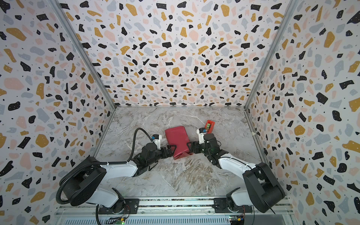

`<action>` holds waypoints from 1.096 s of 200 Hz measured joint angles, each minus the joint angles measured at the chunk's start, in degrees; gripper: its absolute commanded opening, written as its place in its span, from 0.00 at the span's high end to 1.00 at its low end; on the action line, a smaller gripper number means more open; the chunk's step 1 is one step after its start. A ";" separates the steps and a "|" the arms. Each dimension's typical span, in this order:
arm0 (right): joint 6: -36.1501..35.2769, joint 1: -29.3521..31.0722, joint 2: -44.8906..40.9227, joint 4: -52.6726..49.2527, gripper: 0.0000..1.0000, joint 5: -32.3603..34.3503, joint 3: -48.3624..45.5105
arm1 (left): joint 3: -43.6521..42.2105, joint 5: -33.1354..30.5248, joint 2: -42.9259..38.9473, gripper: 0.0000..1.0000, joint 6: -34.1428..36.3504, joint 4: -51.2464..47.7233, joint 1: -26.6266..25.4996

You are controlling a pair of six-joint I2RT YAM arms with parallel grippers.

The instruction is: Wrap the gift box in paper

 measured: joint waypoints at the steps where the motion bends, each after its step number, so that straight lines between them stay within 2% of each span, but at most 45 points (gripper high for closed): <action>1: 0.00 0.00 0.11 0.00 0.20 -0.11 0.00 | 0.00 0.02 0.02 0.00 0.00 0.04 -0.04; 38: -0.59 0.00 5.16 0.22 0.21 -3.43 0.35 | 0.39 1.44 3.04 0.00 -0.04 1.27 -1.38; 117: -2.16 -0.94 5.81 0.33 0.21 -5.07 0.94 | 0.46 2.03 6.05 0.00 1.18 1.46 -1.97; 174: -2.29 -1.25 2.80 -2.05 0.11 -8.63 1.16 | 2.32 1.60 6.23 0.00 4.20 -0.28 -2.38; 219: -2.60 -0.24 4.00 -2.71 0.10 -8.63 2.10 | 2.71 1.05 6.03 0.00 4.87 -0.39 -2.36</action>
